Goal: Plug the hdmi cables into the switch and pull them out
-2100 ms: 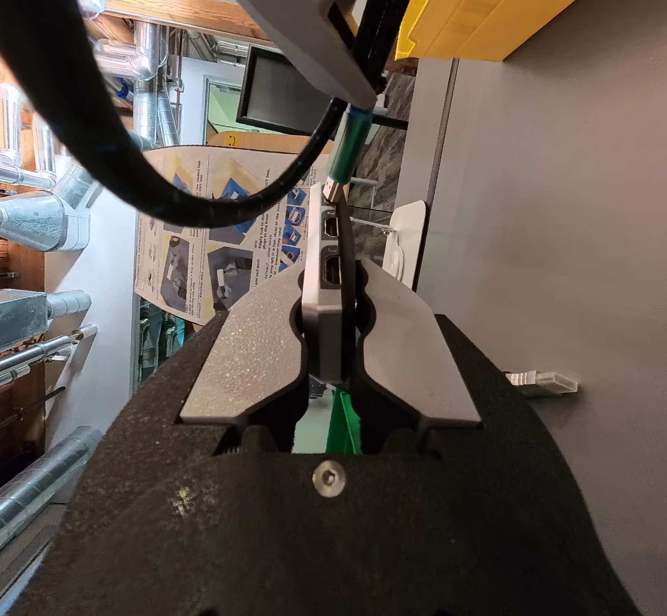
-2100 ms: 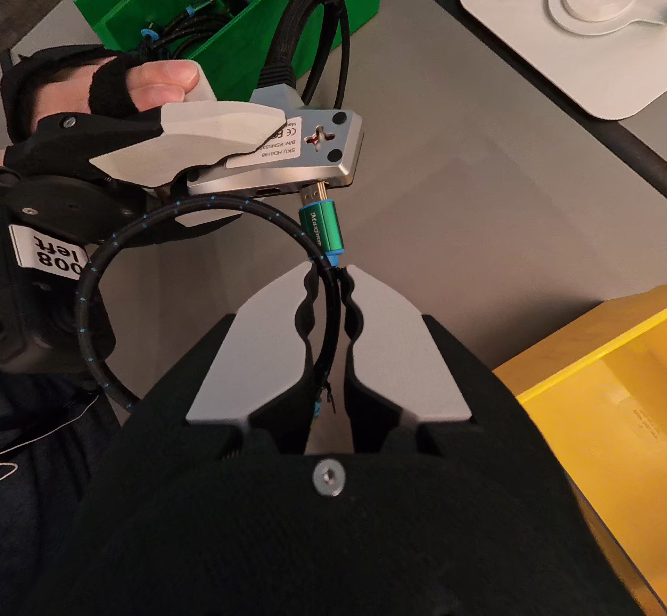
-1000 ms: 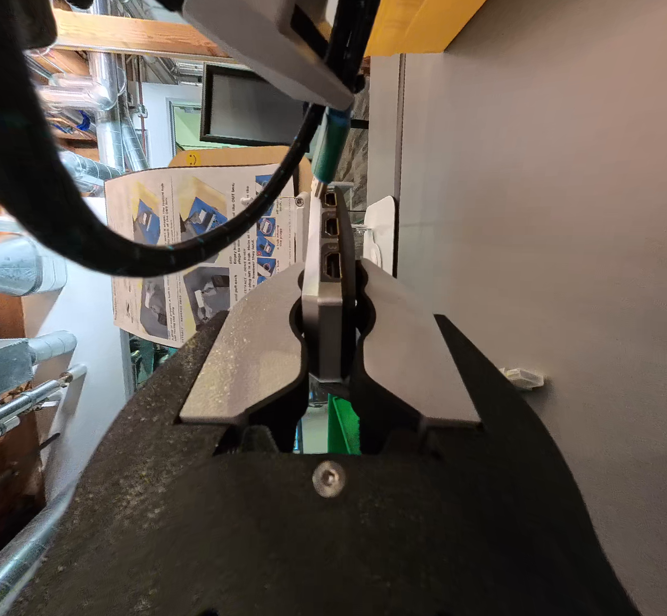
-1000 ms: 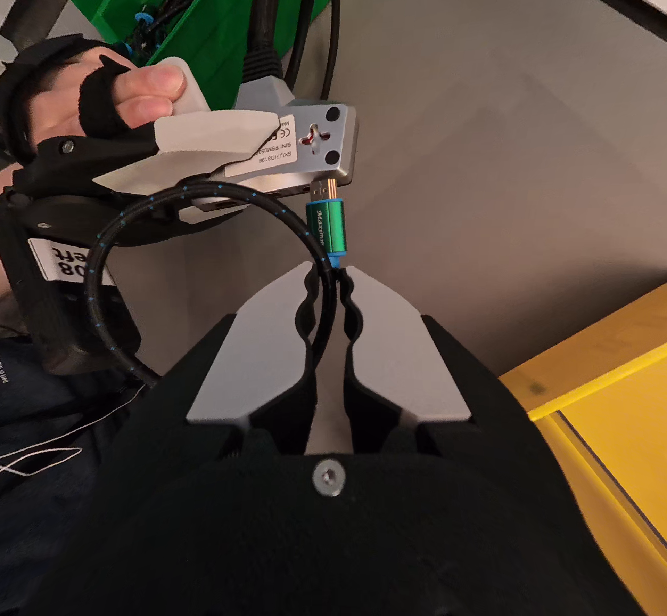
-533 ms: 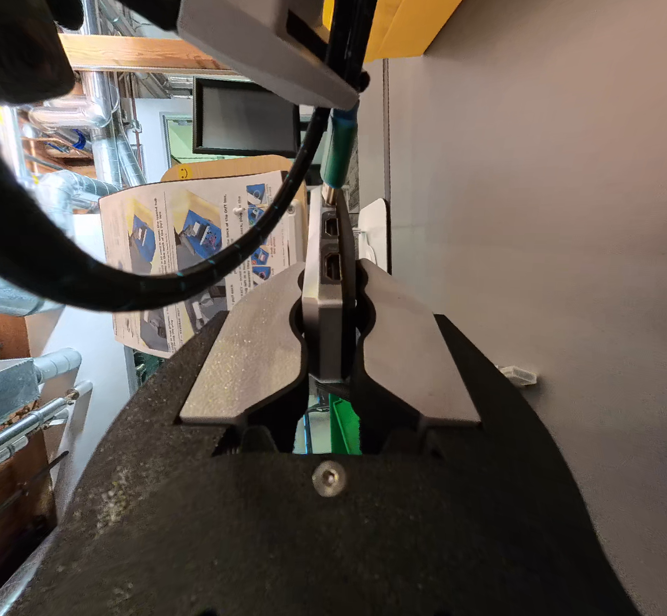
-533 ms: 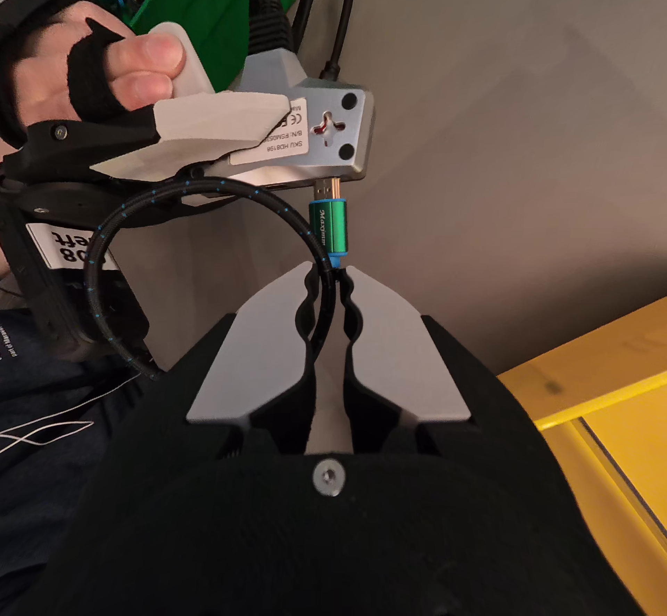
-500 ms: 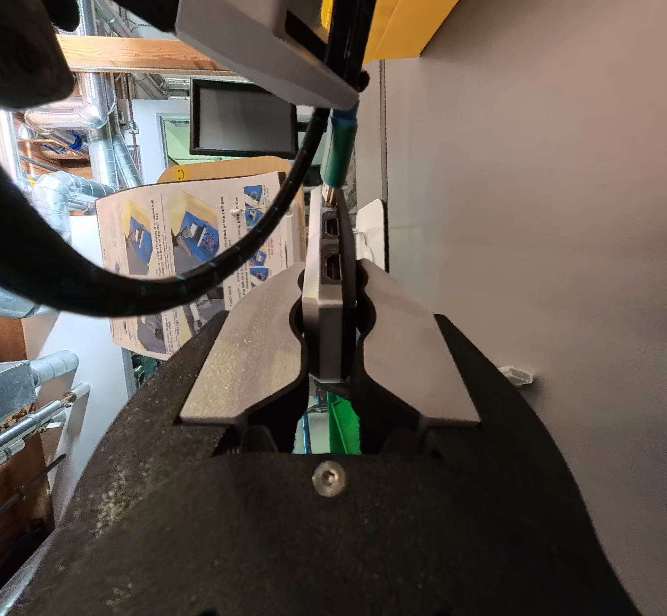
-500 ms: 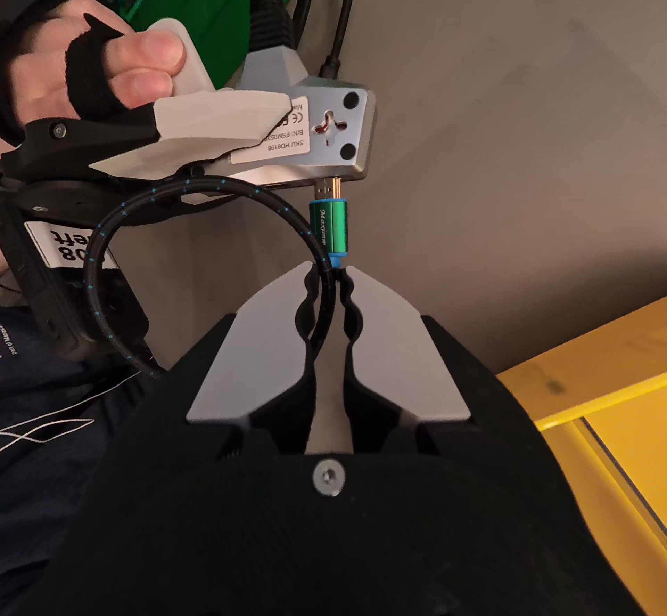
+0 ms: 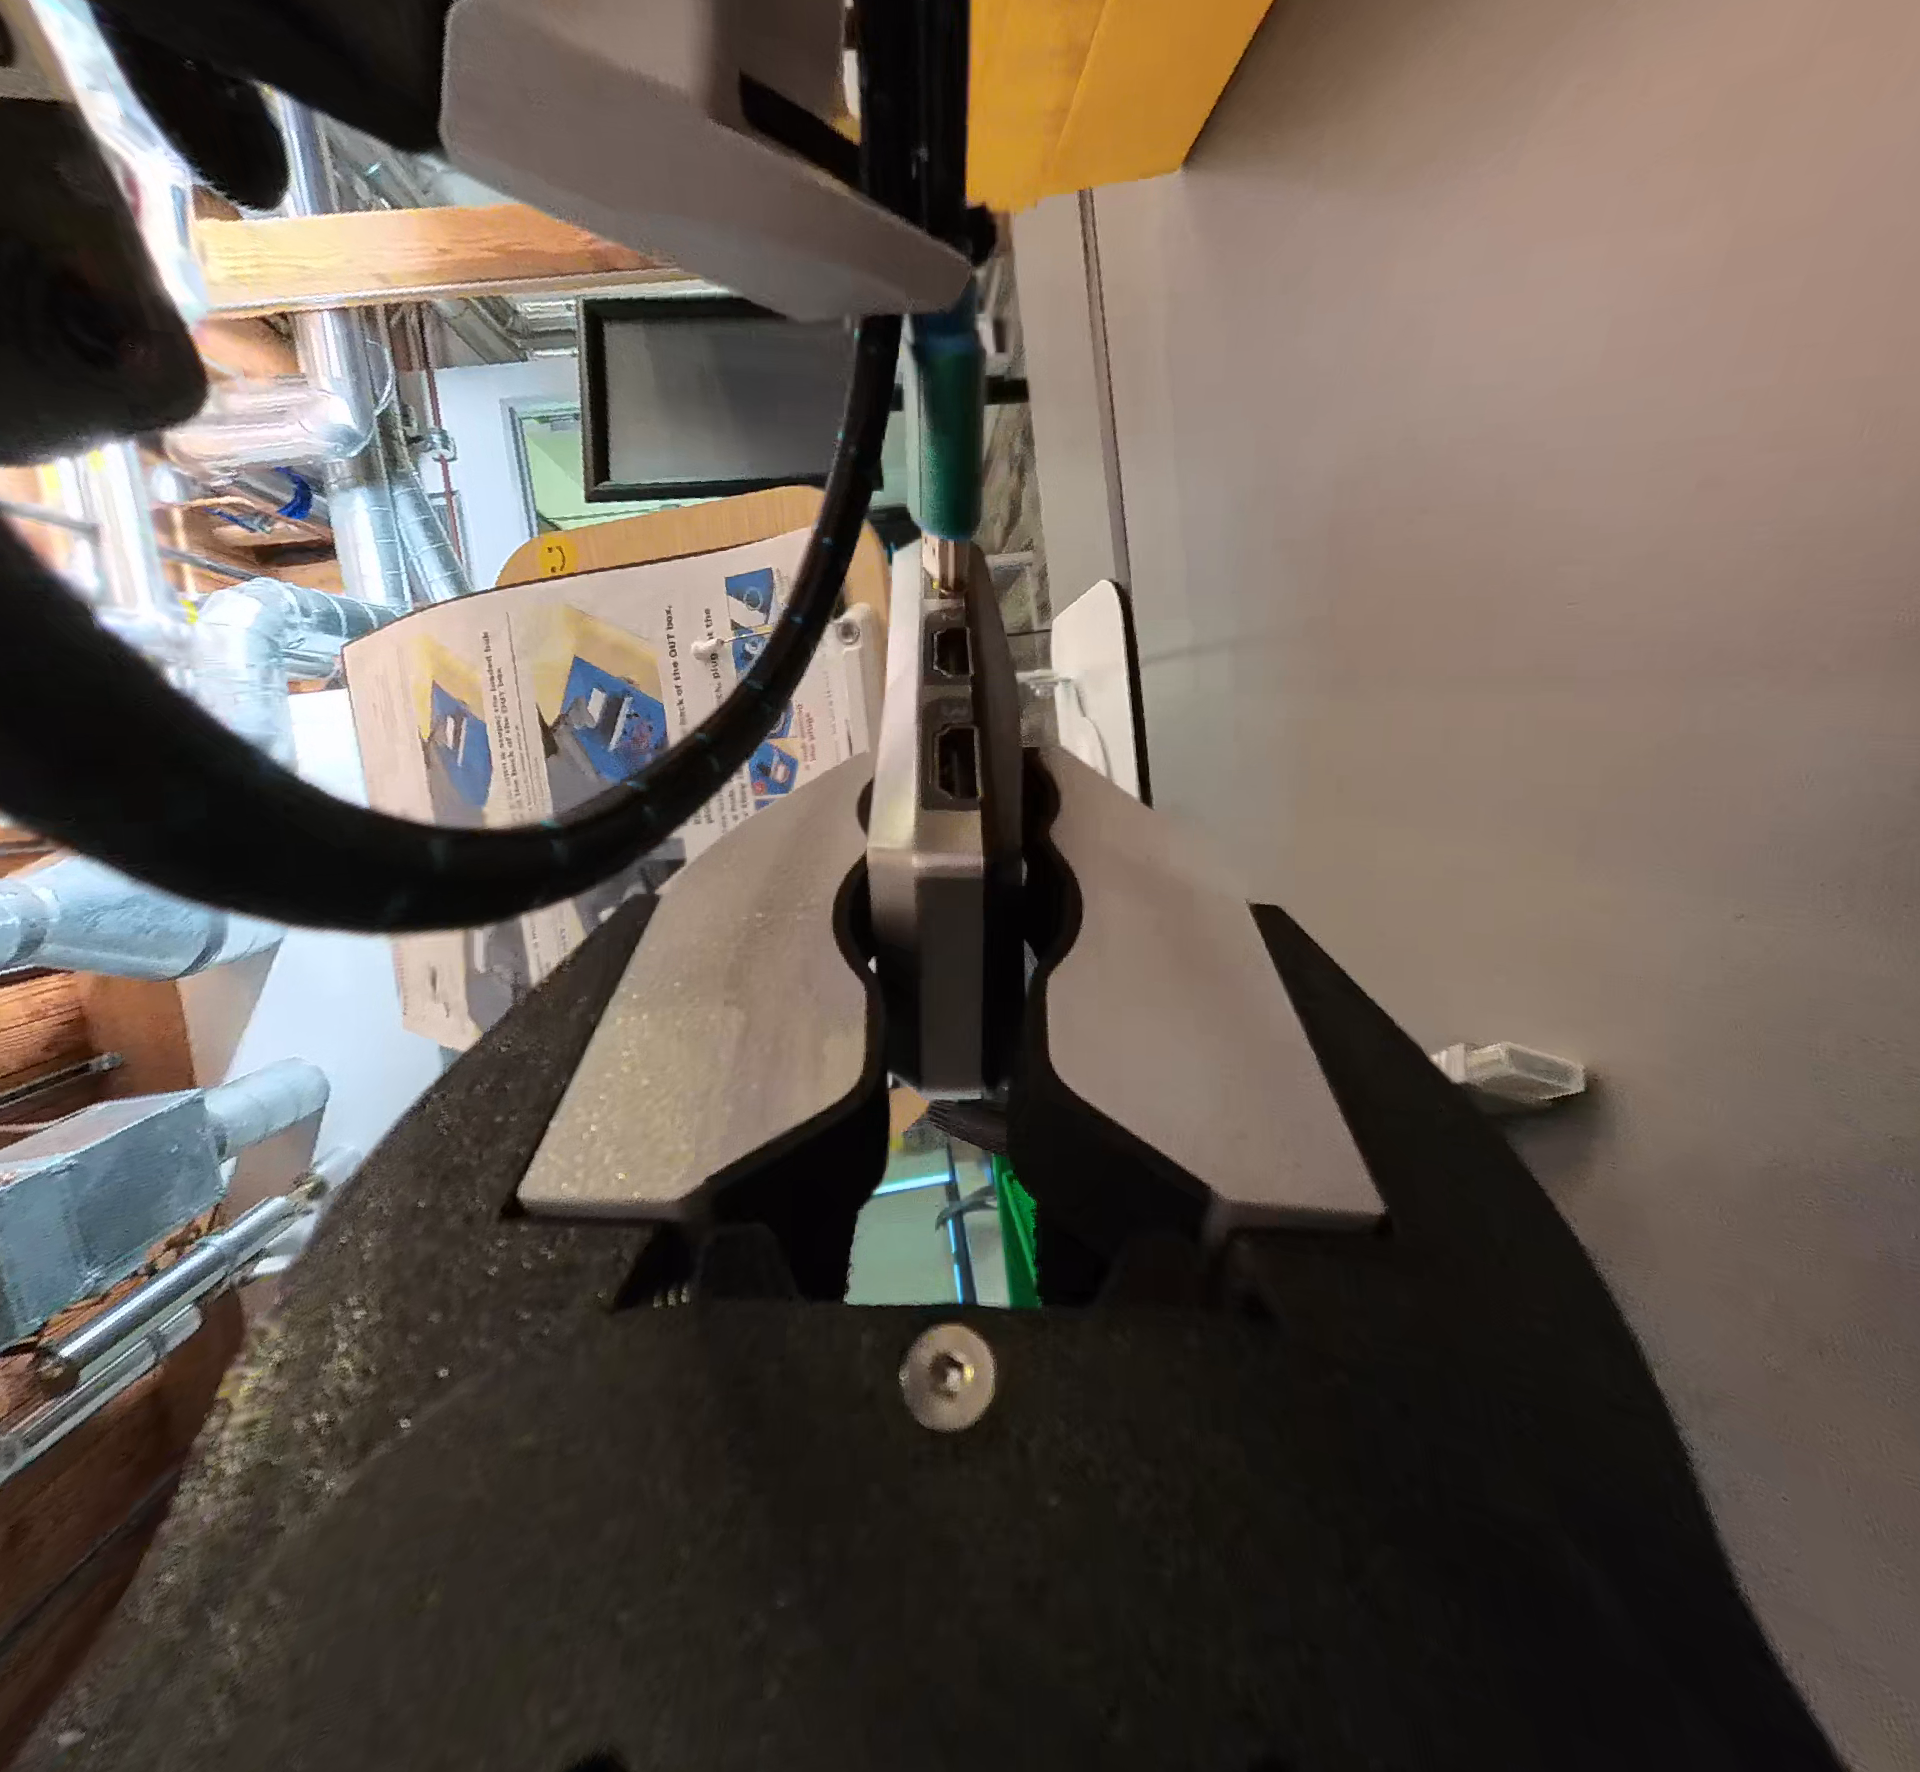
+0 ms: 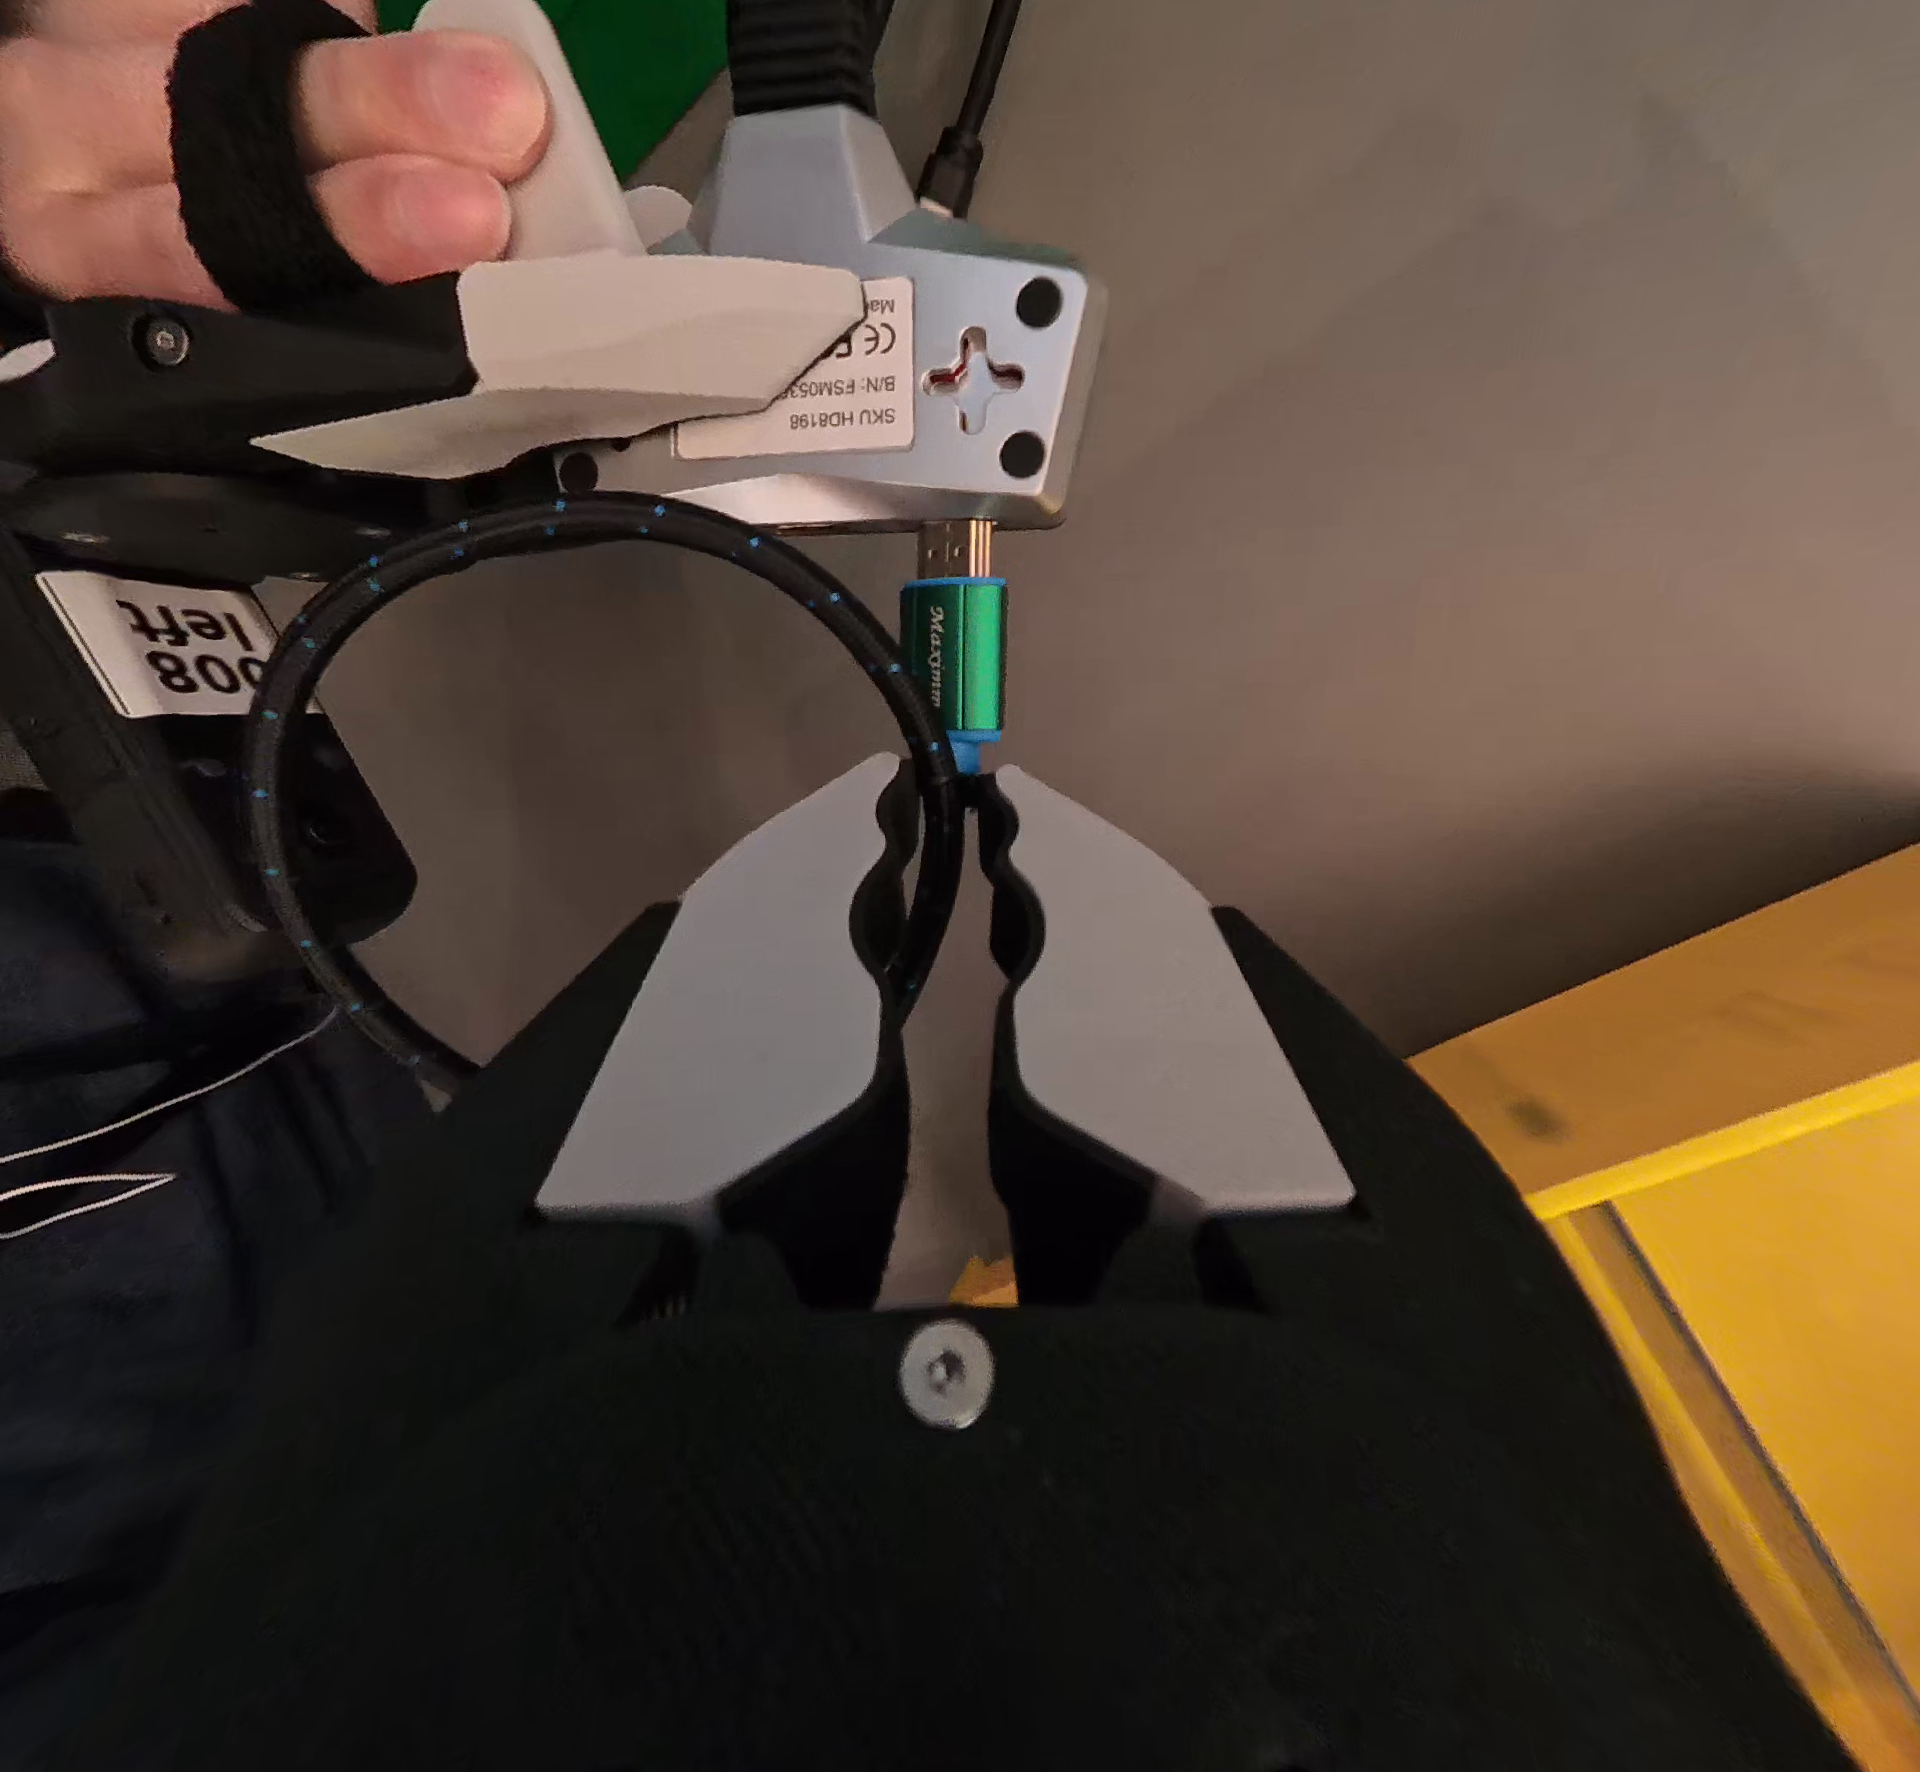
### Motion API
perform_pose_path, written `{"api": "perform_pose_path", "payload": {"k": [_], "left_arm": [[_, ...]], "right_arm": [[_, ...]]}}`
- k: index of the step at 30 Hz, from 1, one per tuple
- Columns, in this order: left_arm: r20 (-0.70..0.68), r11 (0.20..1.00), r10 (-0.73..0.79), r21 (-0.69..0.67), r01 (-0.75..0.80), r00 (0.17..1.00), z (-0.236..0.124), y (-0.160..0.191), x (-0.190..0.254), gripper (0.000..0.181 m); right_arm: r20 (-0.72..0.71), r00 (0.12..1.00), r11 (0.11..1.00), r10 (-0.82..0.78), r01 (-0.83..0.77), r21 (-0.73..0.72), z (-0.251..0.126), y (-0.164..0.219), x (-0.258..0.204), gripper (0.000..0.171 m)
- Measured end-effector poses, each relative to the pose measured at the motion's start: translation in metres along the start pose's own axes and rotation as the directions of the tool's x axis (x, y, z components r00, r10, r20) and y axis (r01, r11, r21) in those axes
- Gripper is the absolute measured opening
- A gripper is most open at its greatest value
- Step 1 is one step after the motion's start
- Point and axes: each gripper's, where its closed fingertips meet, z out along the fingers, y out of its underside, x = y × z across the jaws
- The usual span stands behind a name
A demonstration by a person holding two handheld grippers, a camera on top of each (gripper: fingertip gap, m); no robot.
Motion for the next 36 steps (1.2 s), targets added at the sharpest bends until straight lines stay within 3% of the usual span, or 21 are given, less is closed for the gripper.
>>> {"api": "perform_pose_path", "payload": {"k": [7,12,21,36], "left_arm": [[0.087,0.999,-0.012,0.036,0.009,0.996,-0.003,-0.004,-0.012,0.022],[0.16,0.999,-0.044,0.039,0.038,0.986,-0.007,-0.005,-0.026,0.022],[0.226,0.996,0.084,0.018,-0.09,0.971,-0.009,-0.008,-0.027,0.022],[0.053,0.998,-0.014,0.054,0.011,0.999,-0.006,-0.005,-0.013,0.022]], "right_arm": [[-0.036,0.994,0.995,-0.1,0.101,0.016,-0.01,-0.002,-0.005,0.01],[0.048,0.999,0.999,-0.027,0.025,0.046,-0.015,-0.002,-0.009,0.01],[0.082,0.996,0.998,0.026,-0.031,0.058,-0.017,-0.002,-0.009,0.01],[0.136,0.988,0.996,0.072,-0.079,0.05,-0.01,-0.003,-0.003,0.01]]}}
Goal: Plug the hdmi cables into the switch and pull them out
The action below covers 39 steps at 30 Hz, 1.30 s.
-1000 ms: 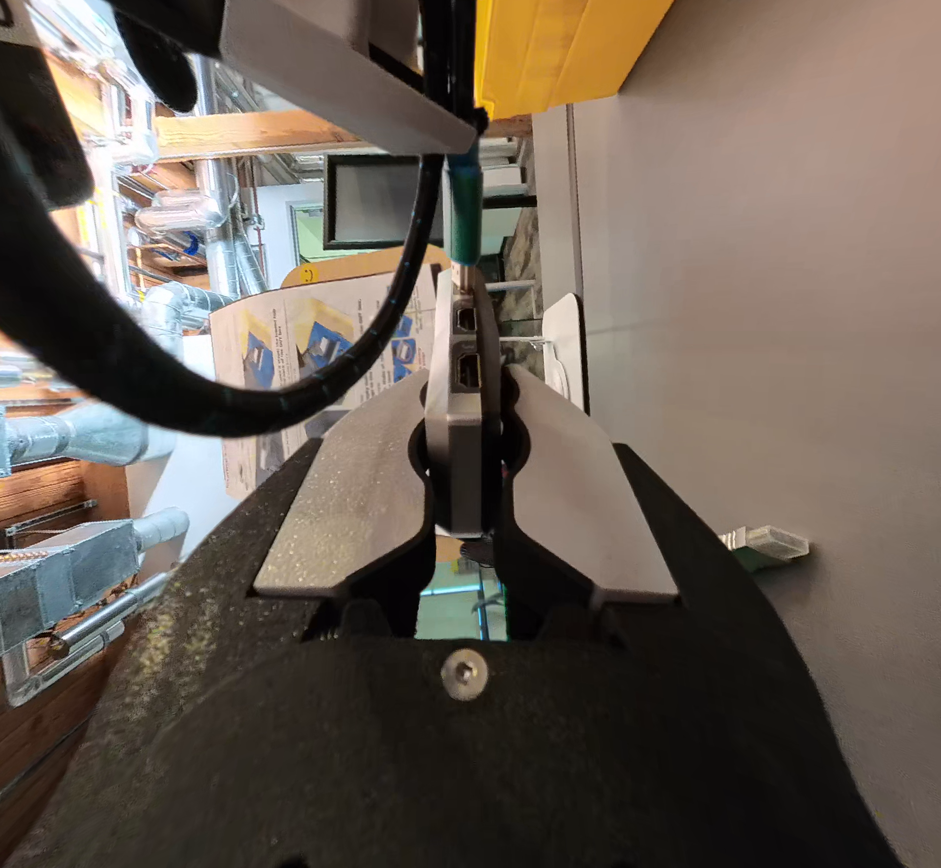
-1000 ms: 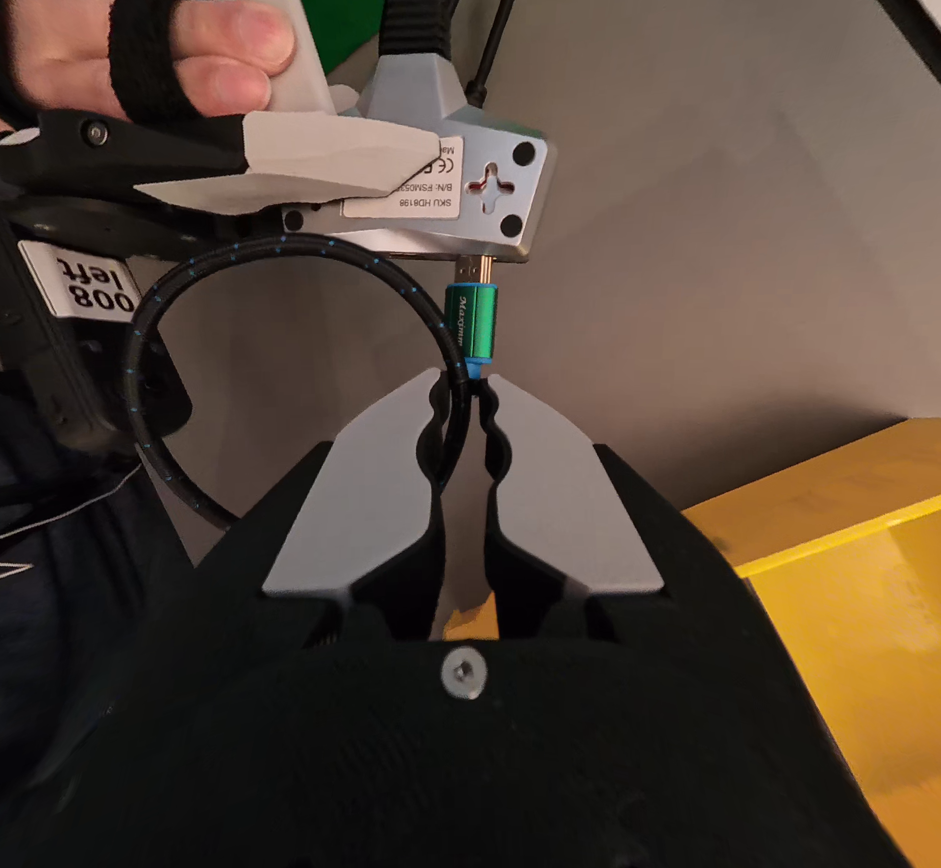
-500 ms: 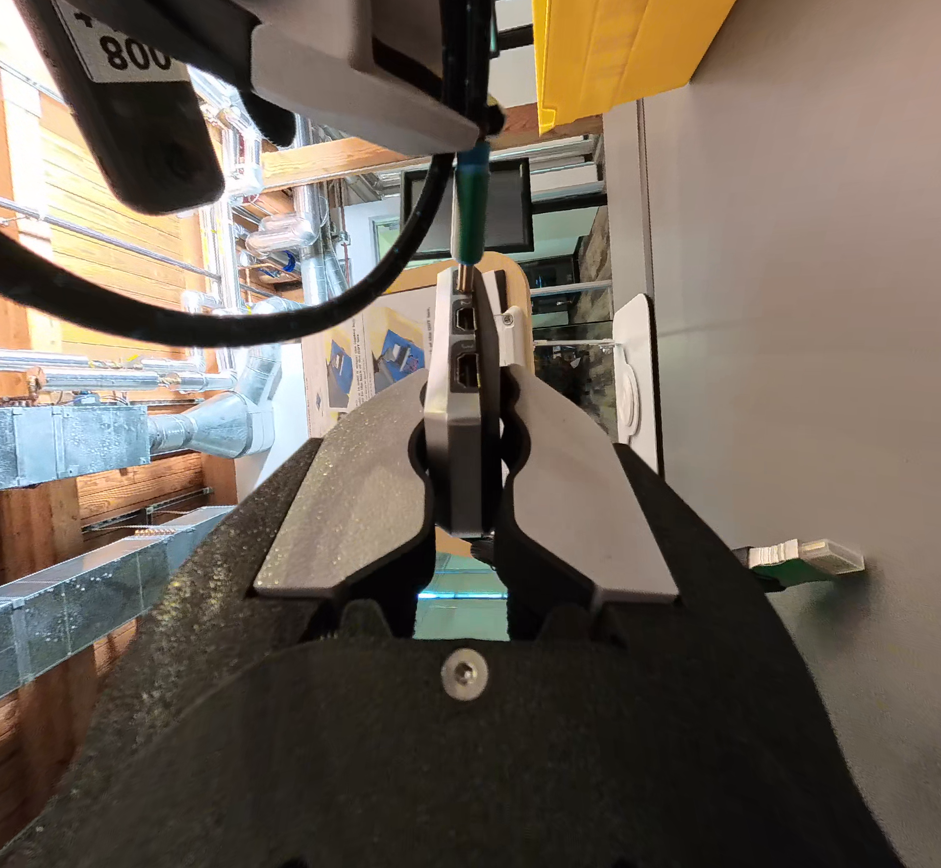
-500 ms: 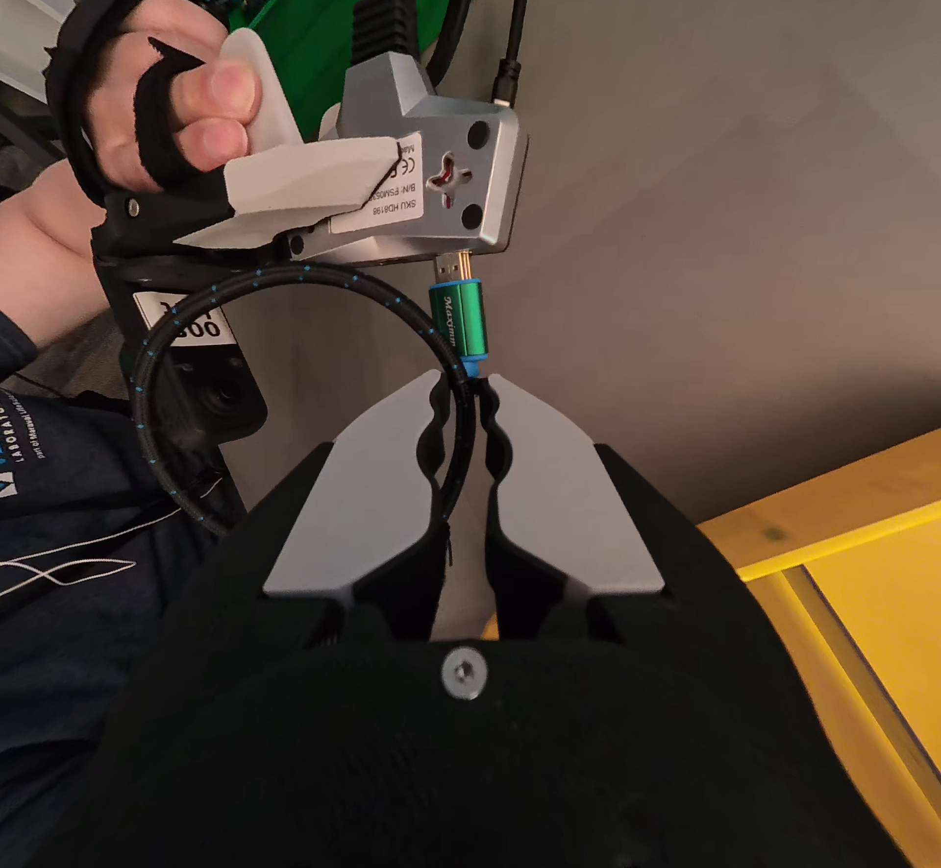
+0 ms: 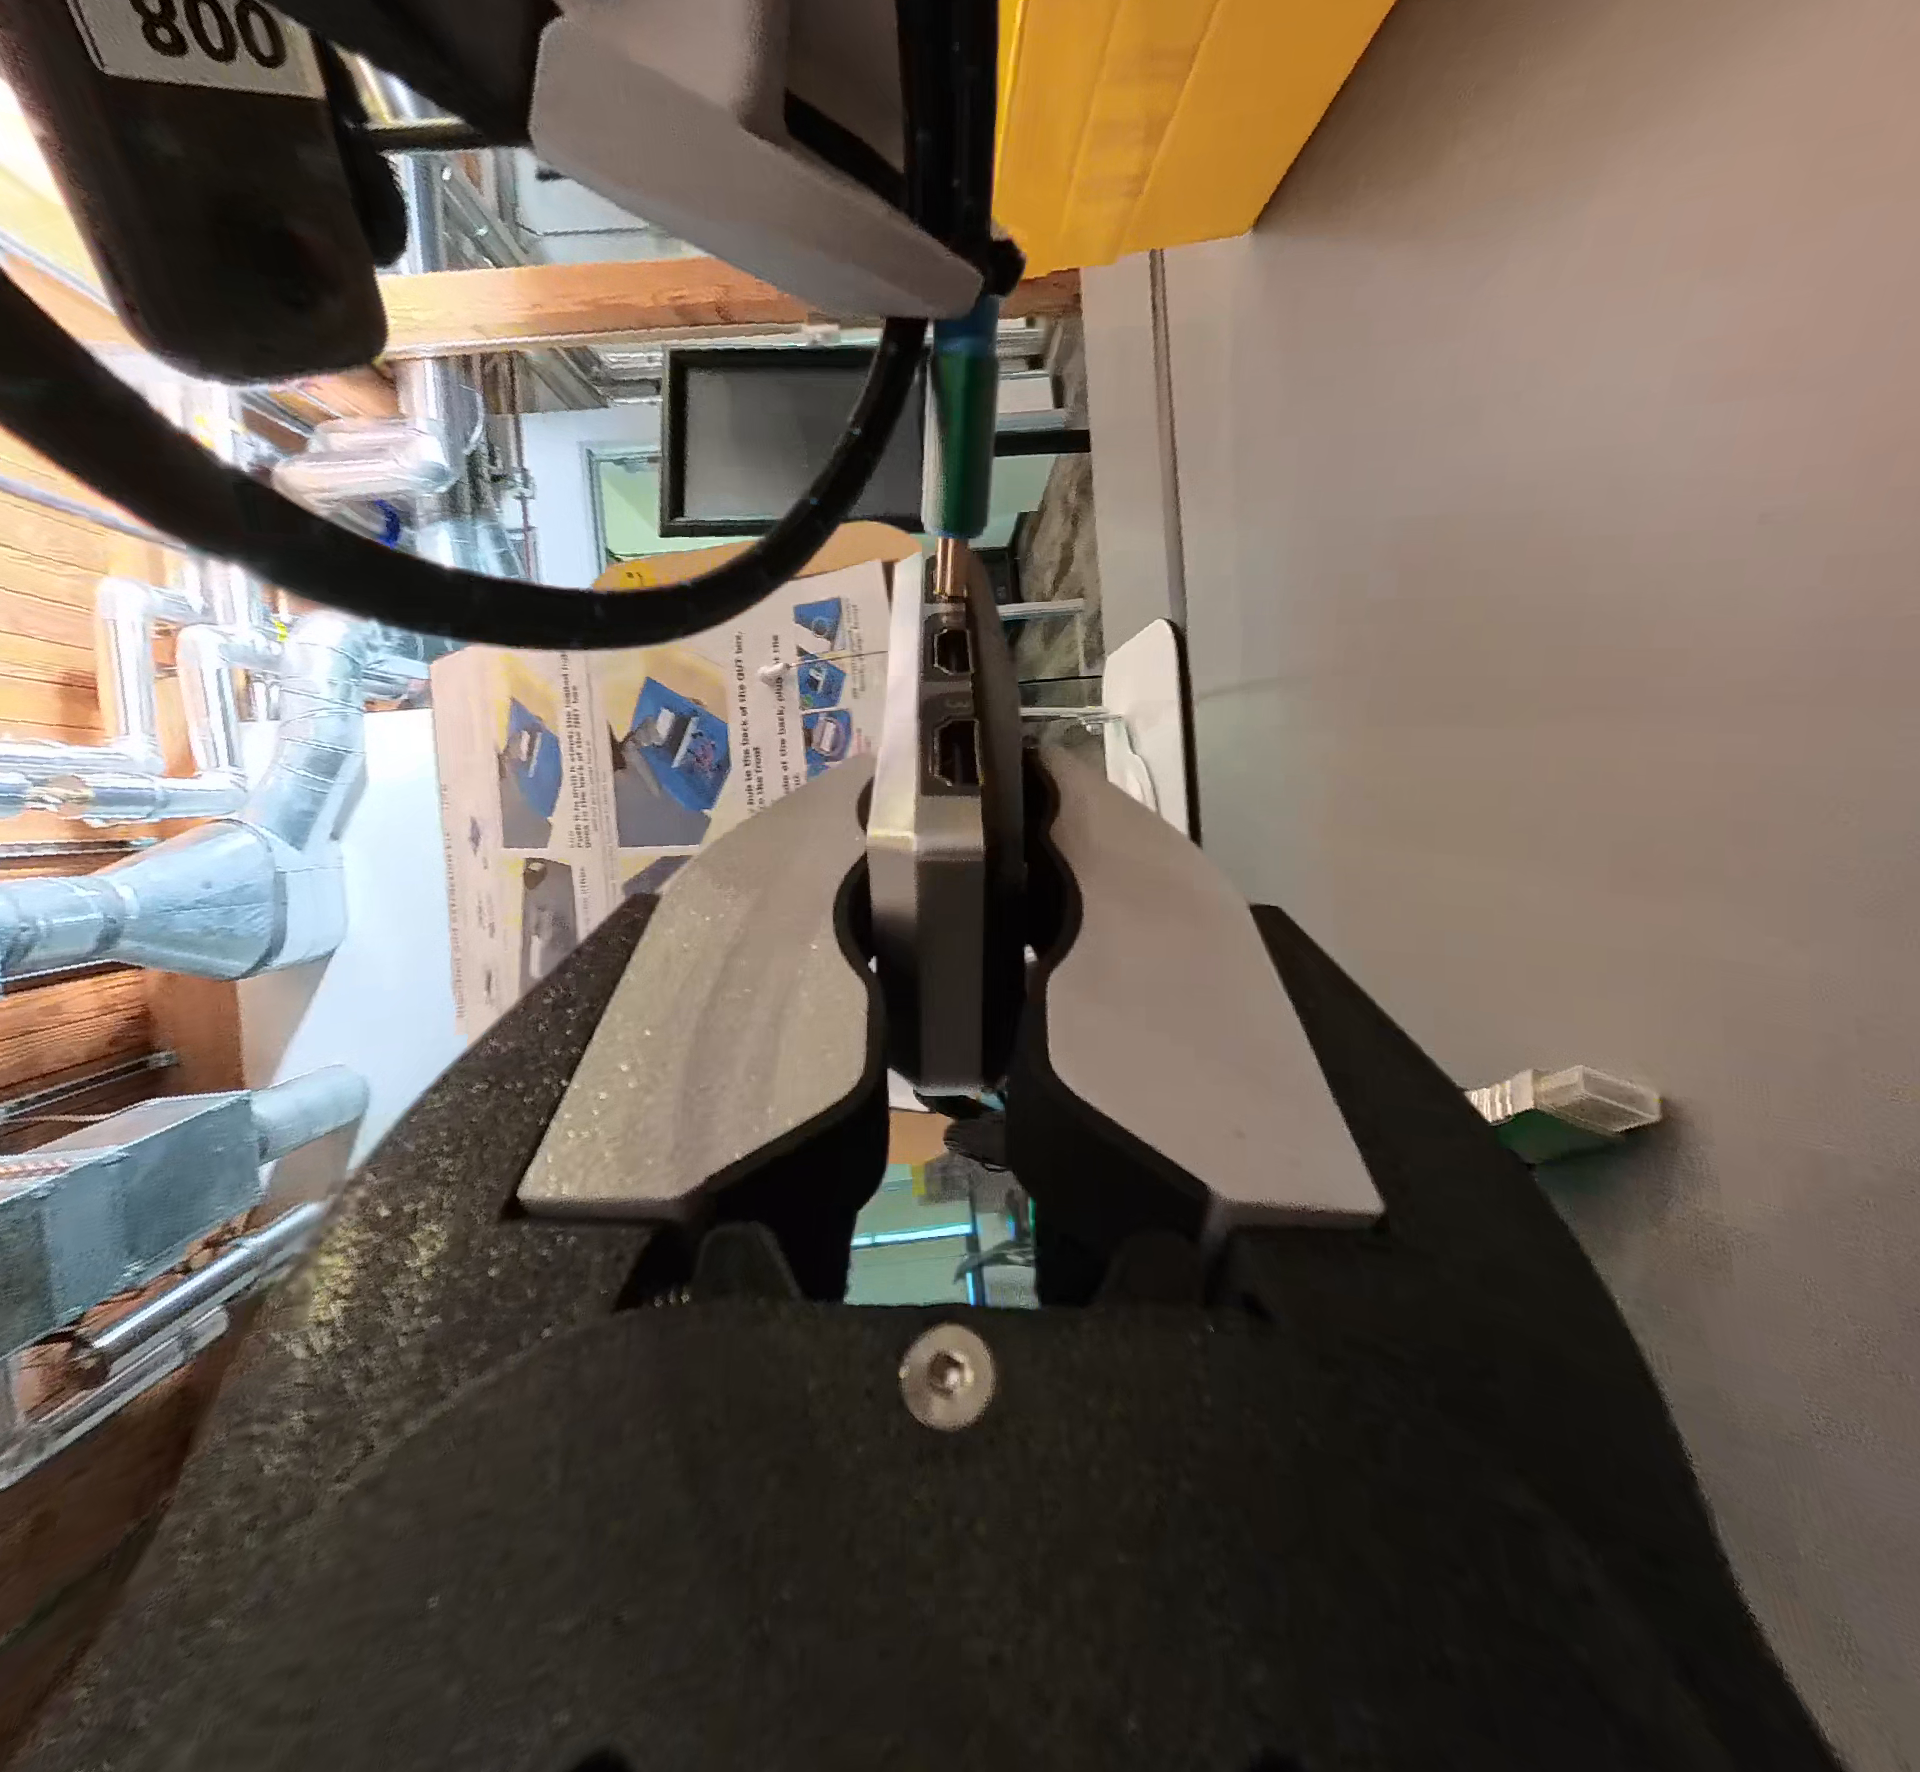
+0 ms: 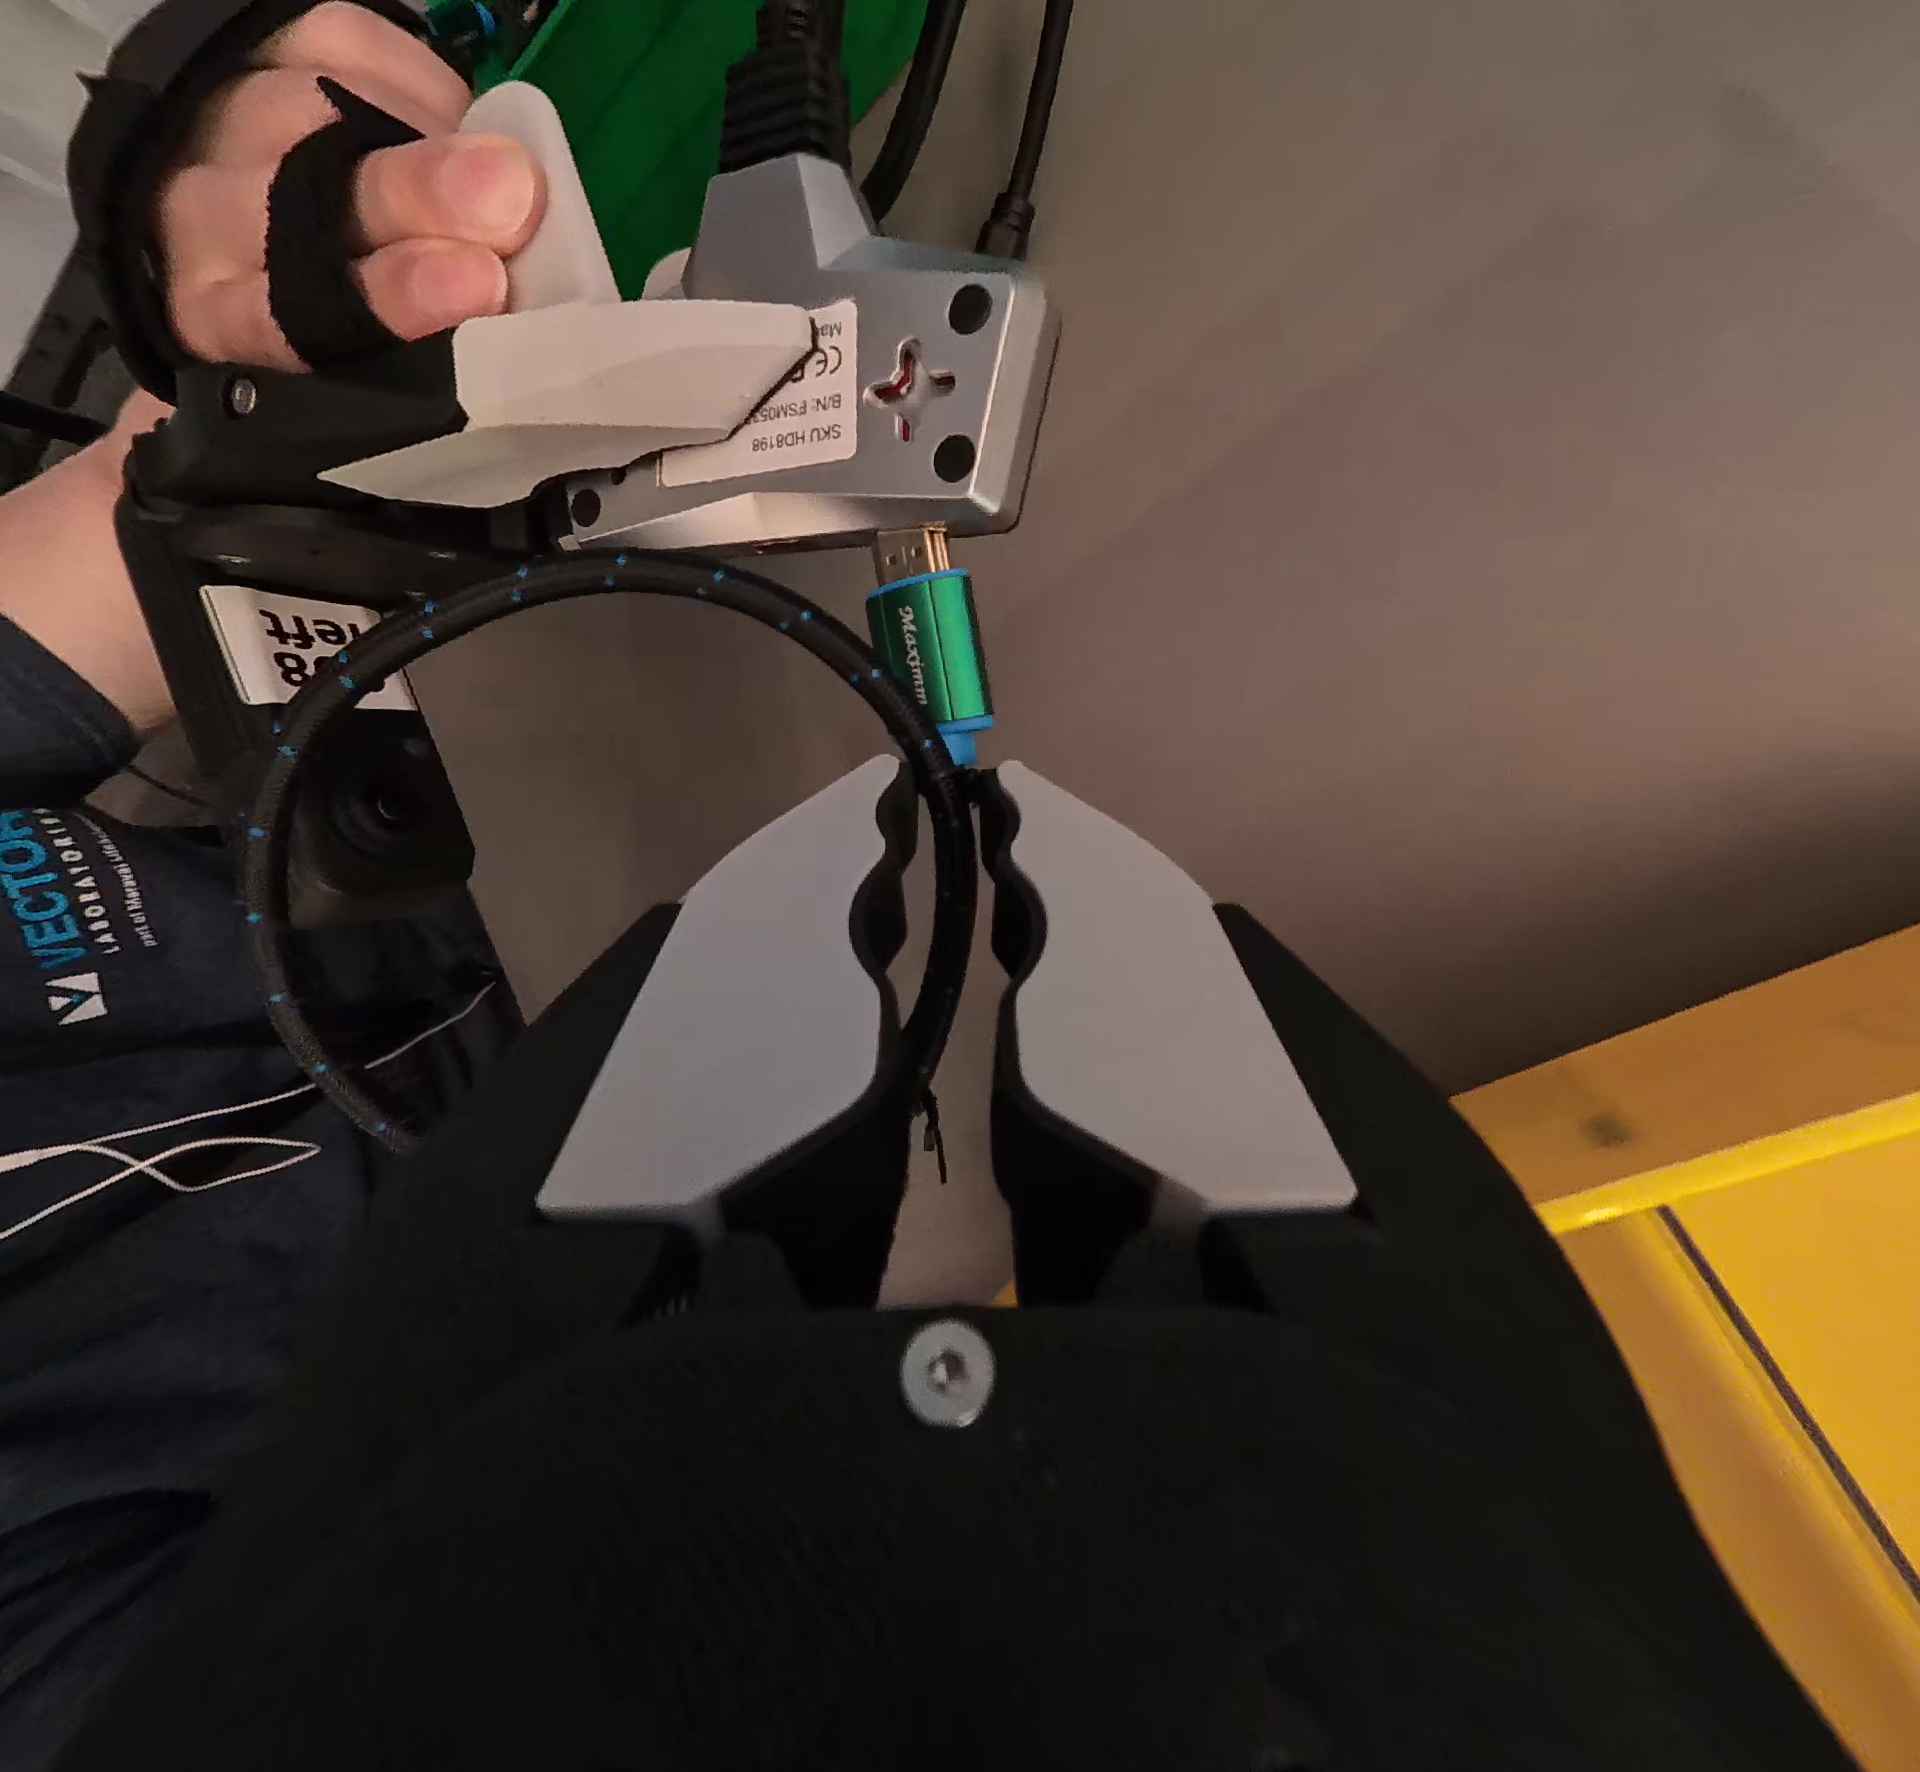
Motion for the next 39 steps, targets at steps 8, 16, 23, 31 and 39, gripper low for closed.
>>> {"api": "perform_pose_path", "payload": {"k": [8,16,23,31,39], "left_arm": [[-0.037,1.0,0.001,-0.012,-0.001,0.999,0.002,0.0,0.008,0.022],[-0.061,0.998,-0.06,-0.036,0.058,0.996,0.003,0.004,0.007,0.022],[-0.117,0.993,-0.107,-0.069,0.099,0.987,0.003,0.005,0.012,0.022],[-0.108,0.992,-0.11,-0.077,0.102,0.988,0.002,0.007,0.009,0.022],[-0.099,0.991,-0.082,-0.115,0.07,0.992,0.002,0.008,0.012,0.022]], "right_arm": [[0.005,0.999,0.999,0.042,-0.042,-0.017,0.005,0.002,0.007,0.01],[0.007,0.999,0.998,0.051,-0.051,0.034,0.002,-0.006,0.009,0.011],[0.039,0.996,0.996,0.077,-0.079,0.049,0.006,-0.008,0.013,0.011],[-0.029,0.998,0.997,0.052,-0.05,0.061,0.002,-0.012,0.009,0.011],[-0.055,0.996,0.996,0.076,-0.074,0.051,0.009,-0.01,0.007,0.01]]}}
